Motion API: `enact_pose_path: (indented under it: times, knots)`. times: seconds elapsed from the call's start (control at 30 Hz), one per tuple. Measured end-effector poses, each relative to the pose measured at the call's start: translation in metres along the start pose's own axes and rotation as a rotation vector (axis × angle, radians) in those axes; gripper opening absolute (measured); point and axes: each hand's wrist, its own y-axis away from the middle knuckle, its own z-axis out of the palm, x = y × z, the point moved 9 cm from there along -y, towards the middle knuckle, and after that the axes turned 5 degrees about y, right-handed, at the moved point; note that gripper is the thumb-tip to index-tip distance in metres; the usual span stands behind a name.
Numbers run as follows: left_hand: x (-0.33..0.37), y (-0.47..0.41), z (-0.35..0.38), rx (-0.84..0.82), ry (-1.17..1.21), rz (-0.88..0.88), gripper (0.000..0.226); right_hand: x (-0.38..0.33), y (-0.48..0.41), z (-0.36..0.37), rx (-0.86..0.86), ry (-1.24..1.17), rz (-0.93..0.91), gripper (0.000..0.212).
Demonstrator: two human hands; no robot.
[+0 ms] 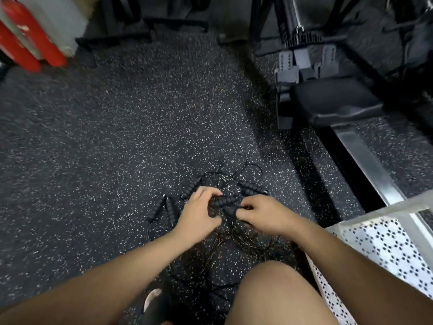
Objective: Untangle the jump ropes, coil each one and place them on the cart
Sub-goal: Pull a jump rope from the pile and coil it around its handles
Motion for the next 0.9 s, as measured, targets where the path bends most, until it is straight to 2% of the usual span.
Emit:
enact_pose_path:
  times: [0.2, 0.3, 0.47, 0.53, 0.6, 0.67, 0.73, 0.8, 0.9]
  knots:
    - [0.014, 0.001, -0.034, 0.078, 0.133, -0.05, 0.028, -0.059, 0.064, -0.056, 0.11, -0.069, -0.126, 0.025]
    - [0.015, 0.008, -0.057, 0.123, 0.232, -0.052, 0.015, -0.09, 0.103, -0.081, 0.161, -0.19, -0.213, 0.019]
    - [0.028, 0.034, -0.095, 0.17, 0.269, -0.051, 0.017, -0.134, 0.172, -0.119, 0.241, -0.382, -0.363, 0.016]
    - [0.033, 0.047, -0.106, 0.173, 0.262, -0.055, 0.014, -0.147, 0.192, -0.133, 0.277, -0.509, -0.436, 0.017]
    - [0.042, 0.062, -0.115, 0.179, 0.253, -0.04, 0.01, -0.162, 0.206, -0.144, 0.293, -0.711, -0.542, 0.029]
    - [0.054, 0.075, -0.121, 0.177, 0.251, -0.024, 0.014, -0.175, 0.218, -0.151, 0.292, -0.938, -0.651, 0.038]
    - [0.074, 0.086, -0.124, 0.141, 0.257, -0.019, 0.02, -0.181, 0.223, -0.156, 0.337, -1.068, -0.724, 0.036]
    - [0.098, 0.095, -0.128, 0.115, 0.264, 0.0, 0.022, -0.178, 0.215, -0.148, 0.408, -1.075, -0.675, 0.032]
    - [0.127, 0.106, -0.143, 0.154, 0.278, 0.034, 0.025, -0.163, 0.181, -0.118, 0.495, -0.968, -0.477, 0.027]
